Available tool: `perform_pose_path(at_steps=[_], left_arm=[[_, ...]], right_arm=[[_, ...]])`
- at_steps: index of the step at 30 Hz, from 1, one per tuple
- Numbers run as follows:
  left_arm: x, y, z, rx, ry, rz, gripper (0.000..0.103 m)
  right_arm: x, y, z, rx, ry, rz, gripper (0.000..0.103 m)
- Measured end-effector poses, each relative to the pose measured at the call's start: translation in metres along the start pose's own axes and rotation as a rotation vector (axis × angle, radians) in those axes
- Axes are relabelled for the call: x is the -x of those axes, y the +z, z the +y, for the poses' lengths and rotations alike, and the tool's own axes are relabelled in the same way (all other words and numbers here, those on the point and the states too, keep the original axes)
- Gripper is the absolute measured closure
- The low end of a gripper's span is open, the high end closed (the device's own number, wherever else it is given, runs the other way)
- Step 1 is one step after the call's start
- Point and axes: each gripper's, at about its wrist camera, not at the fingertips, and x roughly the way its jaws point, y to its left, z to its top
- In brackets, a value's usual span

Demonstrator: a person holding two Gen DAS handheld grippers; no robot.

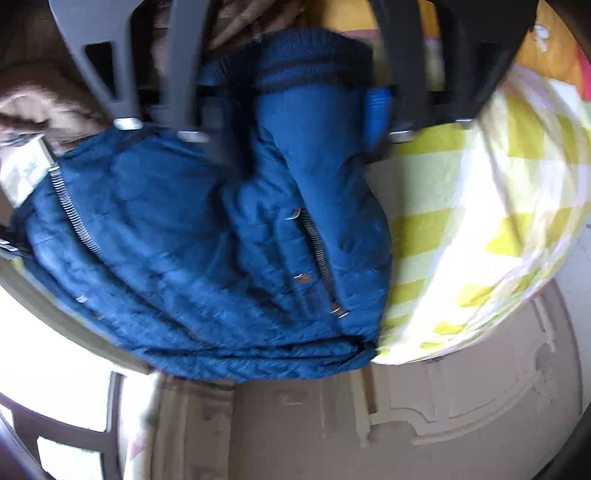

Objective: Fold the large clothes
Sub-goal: 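Close both tools on the ribbed hem of the jacket, then lift the held hem with both tools and fold it toward the collar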

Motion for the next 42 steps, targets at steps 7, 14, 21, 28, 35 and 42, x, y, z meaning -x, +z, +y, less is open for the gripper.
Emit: perform_pose_path(at_steps=[7, 14, 21, 28, 35, 42], left_arm=[[-0.003, -0.009, 0.020, 0.096, -0.055, -0.002, 0.017], [0.005, -0.004, 0.002, 0.029, -0.097, -0.027, 0.071], [0.023, 0.016, 0.027, 0.190, -0.250, -0.081, 0.082], [0.102, 0.035, 0.059, 0.316, -0.445, -0.251, 0.083], [0.173, 0.096, 0.089, 0.355, -0.572, -0.411, 0.081], [0.000, 0.222, 0.126, 0.575, -0.650, -0.050, 0.075]], right_arm=[[0.007, -0.006, -0.006, 0.030, -0.013, -0.007, 0.046], [0.007, -0.004, 0.011, 0.078, -0.046, -0.013, 0.079], [0.032, 0.013, 0.000, -0.028, 0.066, -0.152, 0.090], [0.131, 0.037, 0.004, -0.085, 0.226, -0.374, 0.092], [0.205, 0.103, 0.025, 0.011, 0.235, -0.592, 0.091], [0.041, 0.235, -0.030, -0.187, 0.225, -0.193, 0.082]])
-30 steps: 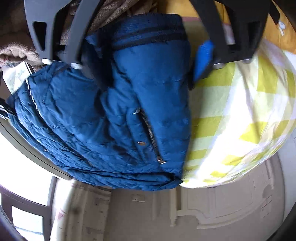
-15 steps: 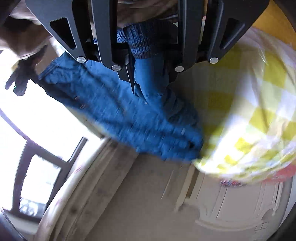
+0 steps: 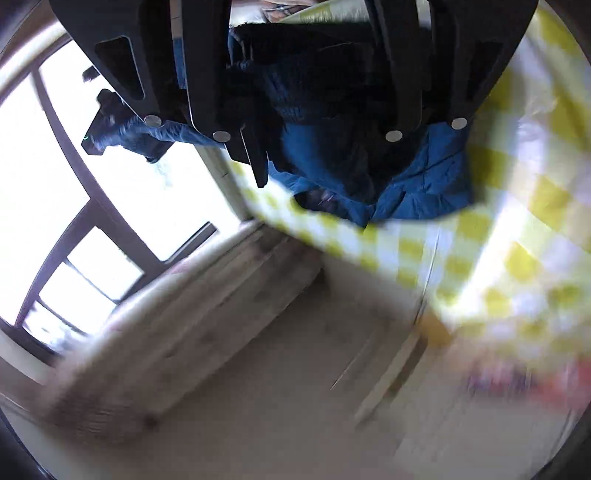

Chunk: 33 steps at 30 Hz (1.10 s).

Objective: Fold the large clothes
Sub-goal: 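Lift the held hem with both tools and fold it toward the collar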

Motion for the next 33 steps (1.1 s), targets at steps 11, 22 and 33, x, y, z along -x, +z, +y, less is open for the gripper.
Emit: perform_pose_path(at_steps=[11, 22, 33], left_arm=[[-0.029, 0.063, 0.097, 0.094, 0.292, -0.057, 0.051], [-0.104, 0.040, 0.097, -0.133, 0.334, 0.145, 0.020], [-0.173, 0.035, 0.146, -0.098, 0.243, 0.277, 0.041]], right_arm=[[-0.043, 0.011, -0.119, -0.262, -0.131, 0.026, 0.019], [-0.133, -0.026, -0.101, 0.019, -0.207, 0.328, 0.019], [-0.204, -0.031, -0.118, 0.045, -0.124, 0.439, 0.076]])
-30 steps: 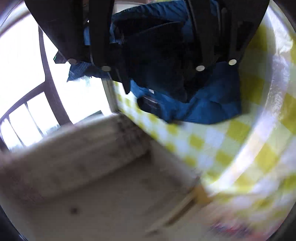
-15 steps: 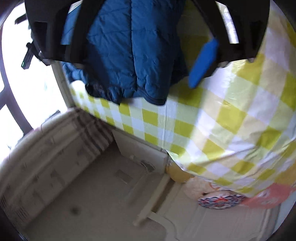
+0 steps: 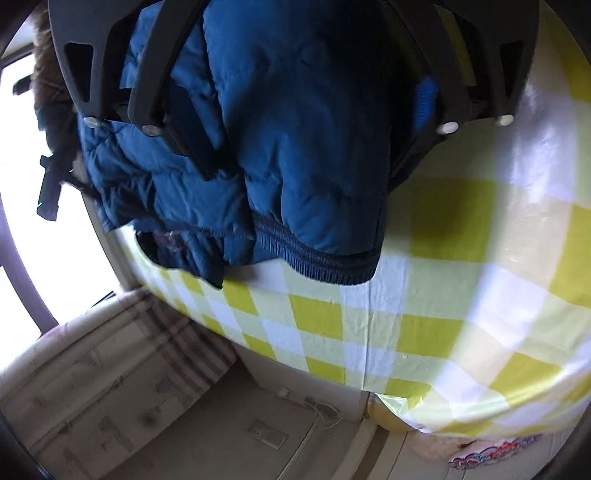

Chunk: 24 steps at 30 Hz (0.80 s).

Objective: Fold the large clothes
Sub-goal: 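Lift the held hem with both tools and fold it toward the collar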

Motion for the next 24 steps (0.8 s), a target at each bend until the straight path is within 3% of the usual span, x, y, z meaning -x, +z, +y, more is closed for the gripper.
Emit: perform_pose_path(at_steps=[1, 2, 5, 8, 10, 13, 15, 18, 19, 20, 21, 24], left_arm=[[0.006, -0.002, 0.001, 0.009, 0.015, -0.028, 0.071], [0.012, -0.005, 0.000, 0.006, 0.017, -0.052, 0.086], [0.051, -0.027, -0.027, -0.093, 0.042, -0.149, 0.093], [0.092, -0.028, -0.057, -0.148, 0.029, -0.212, 0.093], [0.111, -0.008, -0.074, -0.166, 0.018, -0.245, 0.093], [0.109, 0.036, -0.087, -0.159, 0.089, -0.263, 0.093], [0.077, 0.058, -0.080, -0.120, 0.140, -0.210, 0.093], [-0.004, 0.059, -0.055, -0.100, 0.270, -0.064, 0.092], [-0.035, 0.049, -0.042, -0.100, 0.323, -0.013, 0.072], [-0.048, 0.042, -0.036, -0.094, 0.325, -0.004, 0.063], [-0.046, 0.038, -0.031, -0.076, 0.318, -0.039, 0.061], [-0.035, 0.037, -0.024, -0.042, 0.331, -0.073, 0.056]], right_arm=[[0.006, -0.006, 0.004, 0.027, 0.006, -0.043, 0.089], [0.014, -0.011, 0.008, 0.044, 0.005, -0.082, 0.093], [0.058, -0.032, 0.026, 0.079, 0.007, -0.215, 0.097], [0.106, -0.029, 0.045, 0.122, -0.010, -0.322, 0.097], [0.127, -0.007, 0.048, 0.111, -0.004, -0.370, 0.097], [0.125, 0.033, 0.044, 0.079, -0.051, -0.400, 0.097], [0.094, 0.055, 0.032, 0.037, -0.090, -0.344, 0.096], [-0.002, 0.049, 0.004, -0.038, -0.199, -0.107, 0.095], [-0.028, 0.038, -0.004, -0.060, -0.207, -0.043, 0.087], [-0.044, 0.027, -0.012, -0.096, -0.180, -0.031, 0.086], [-0.041, 0.020, -0.020, -0.147, -0.142, -0.078, 0.086], [-0.037, 0.020, -0.024, -0.160, -0.126, -0.095, 0.083]])
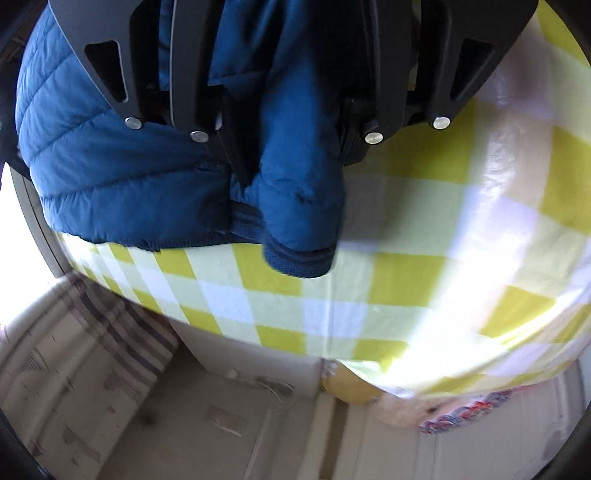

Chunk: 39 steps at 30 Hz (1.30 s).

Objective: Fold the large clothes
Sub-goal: 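Lift the held hem with both tools and fold it toward the collar, then lower the hem onto the jacket and open both tools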

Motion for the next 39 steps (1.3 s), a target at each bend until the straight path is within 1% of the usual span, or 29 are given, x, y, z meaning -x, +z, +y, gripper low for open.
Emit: perform_pose_path(at_steps=[1, 2, 3, 4, 5, 6, 7, 8, 9, 10, 12, 13, 15, 16, 17, 18, 20, 21, 22, 23, 24, 25, 26, 27, 30, 33, 39], left_arm=[[-0.001, 0.000, 0.002, 0.009, -0.007, 0.004, 0.055], [0.002, 0.000, 0.005, 0.028, -0.003, -0.007, 0.050], [0.007, -0.001, 0.007, 0.043, 0.006, -0.031, 0.048], [0.015, -0.002, 0.009, 0.056, 0.018, -0.070, 0.046], [0.022, -0.003, 0.008, 0.065, 0.037, -0.105, 0.040], [0.037, -0.005, 0.007, 0.075, 0.079, -0.169, 0.037], [0.054, -0.007, 0.004, 0.080, 0.117, -0.248, 0.034], [0.069, -0.006, 0.002, 0.080, 0.130, -0.312, 0.021], [0.084, -0.006, -0.003, 0.080, 0.132, -0.375, 0.012], [0.101, -0.005, -0.011, 0.078, 0.137, -0.438, 0.006], [0.121, 0.005, -0.032, 0.043, 0.117, -0.478, 0.006], [0.125, 0.014, -0.047, 0.015, 0.094, -0.465, 0.006], [0.122, 0.029, -0.079, -0.038, 0.048, -0.417, 0.006], [0.118, 0.032, -0.091, -0.055, 0.045, -0.401, 0.006], [0.103, 0.038, -0.112, -0.094, 0.062, -0.355, 0.006], [0.091, 0.041, -0.125, -0.123, 0.071, -0.317, 0.006], [0.058, 0.045, -0.148, -0.177, 0.087, -0.231, 0.006], [0.042, 0.044, -0.157, -0.204, 0.099, -0.193, 0.006], [0.022, 0.039, -0.163, -0.238, 0.125, -0.166, 0.006], [0.005, 0.032, -0.165, -0.269, 0.160, -0.147, 0.005], [-0.024, 0.025, -0.164, -0.299, 0.200, -0.074, 0.005], [-0.046, 0.022, -0.158, -0.283, 0.193, 0.009, 0.004], [-0.055, 0.020, -0.151, -0.245, 0.176, 0.050, 0.004], [-0.050, 0.020, -0.148, -0.232, 0.163, 0.025, 0.004], [-0.048, 0.016, -0.147, -0.239, 0.167, 0.002, 0.004], [-0.046, 0.015, -0.145, -0.234, 0.162, -0.011, 0.004], [-0.048, 0.016, -0.141, -0.203, 0.119, -0.027, 0.004]], right_arm=[[0.000, 0.000, -0.001, -0.002, 0.004, 0.001, 0.082], [0.000, 0.001, -0.001, -0.002, 0.004, 0.001, 0.081], [0.001, 0.000, 0.000, 0.004, 0.000, -0.002, 0.076], [0.004, 0.001, 0.003, 0.016, -0.013, -0.011, 0.065], [0.007, -0.001, 0.002, 0.020, -0.023, -0.017, 0.056], [0.012, -0.001, 0.003, 0.016, -0.042, -0.029, 0.041], [0.024, 0.002, 0.002, 0.000, -0.044, -0.064, 0.039], [0.033, 0.003, 0.002, -0.005, -0.046, -0.092, 0.039], [0.051, 0.008, 0.007, -0.004, -0.063, -0.145, 0.039], [0.062, 0.012, 0.015, 0.009, -0.072, -0.177, 0.039], [0.077, 0.024, 0.036, 0.060, -0.052, -0.214, 0.039], [0.082, 0.030, 0.057, 0.112, -0.027, -0.216, 0.038], [0.078, 0.038, 0.100, 0.226, 0.007, -0.198, 0.036], [0.073, 0.040, 0.117, 0.271, 0.009, -0.188, 0.035], [0.064, 0.040, 0.135, 0.319, 0.004, -0.170, 0.035], [0.049, 0.040, 0.155, 0.373, -0.004, -0.136, 0.035], [0.023, 0.038, 0.177, 0.422, -0.024, -0.071, 0.035], [0.012, 0.036, 0.183, 0.437, -0.037, -0.046, 0.035], [-0.006, 0.029, 0.186, 0.460, -0.068, -0.011, 0.035], [-0.029, 0.020, 0.184, 0.472, -0.106, 0.043, 0.035], [-0.049, 0.011, 0.179, 0.454, -0.100, 0.099, 0.032], [-0.052, 0.008, 0.177, 0.439, -0.090, 0.090, 0.031], [-0.051, 0.008, 0.175, 0.426, -0.076, 0.080, 0.031], [-0.050, 0.008, 0.173, 0.419, -0.068, 0.079, 0.031], [-0.051, 0.006, 0.172, 0.414, -0.062, 0.067, 0.030], [-0.051, 0.004, 0.174, 0.423, -0.071, 0.051, 0.027], [-0.051, 0.004, 0.169, 0.409, -0.066, 0.033, 0.025]])
